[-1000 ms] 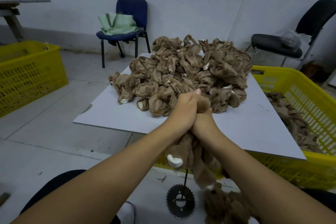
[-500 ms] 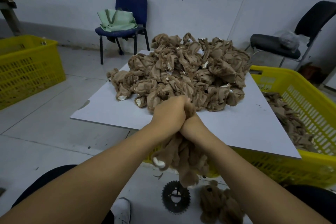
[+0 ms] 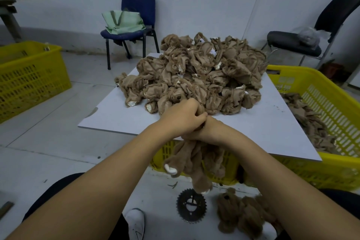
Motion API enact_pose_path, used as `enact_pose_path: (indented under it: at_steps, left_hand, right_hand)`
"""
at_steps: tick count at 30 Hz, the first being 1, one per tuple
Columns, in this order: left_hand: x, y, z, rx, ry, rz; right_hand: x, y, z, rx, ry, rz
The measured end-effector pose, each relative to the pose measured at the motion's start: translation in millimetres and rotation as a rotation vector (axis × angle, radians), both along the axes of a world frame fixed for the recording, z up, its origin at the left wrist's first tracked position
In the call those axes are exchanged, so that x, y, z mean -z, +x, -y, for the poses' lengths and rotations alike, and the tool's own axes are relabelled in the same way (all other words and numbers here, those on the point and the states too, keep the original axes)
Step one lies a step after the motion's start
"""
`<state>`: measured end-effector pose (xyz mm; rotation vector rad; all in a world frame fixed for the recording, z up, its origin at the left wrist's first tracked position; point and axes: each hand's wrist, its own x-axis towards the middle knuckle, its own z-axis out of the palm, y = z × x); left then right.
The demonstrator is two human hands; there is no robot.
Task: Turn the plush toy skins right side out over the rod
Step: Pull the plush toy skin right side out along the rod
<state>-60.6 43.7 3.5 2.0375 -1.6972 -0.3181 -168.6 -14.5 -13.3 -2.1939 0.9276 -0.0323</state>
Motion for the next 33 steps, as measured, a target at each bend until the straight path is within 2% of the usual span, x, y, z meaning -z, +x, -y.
enact_pose_path:
  at_steps: [3,5,12,19,23,27,29,33]
  left_hand:
    - [3,0,3,-0.063,-0.034,0.083]
    - [5,0,5,-0.072,-0.047,0.110]
    - [8,-2,13,-0.140,-0.100,0.107]
    - [7,-1,13,-0.144,-0.102,0.086]
    - [5,1,9,-0.131,-0.091,0.078]
    - [6,-1,9,-0.131,-0.090,0.001]
    - [5,0,8,-0.139,-0.095,0.035]
    - [2,-3,5,-0.134,-0.174,0.127]
  right_hand:
    - [-2,-8,8,0.009,-0.046,-0.030]
    - [2,-10,12,-0.004,-0.071,0.046]
    - [22,1,17,0.023,-0.200,0.237]
    - [37,8,23,0.003,-0.197,0.336]
    - [41,10,18,-0.098,-0.228,0.326]
    - [44,16,18,-0.083,-0.215,0.223]
    - [44,16,18,-0.095,-0.221,0.172]
    - [34,10,9,-0.030,-0.232,0.266]
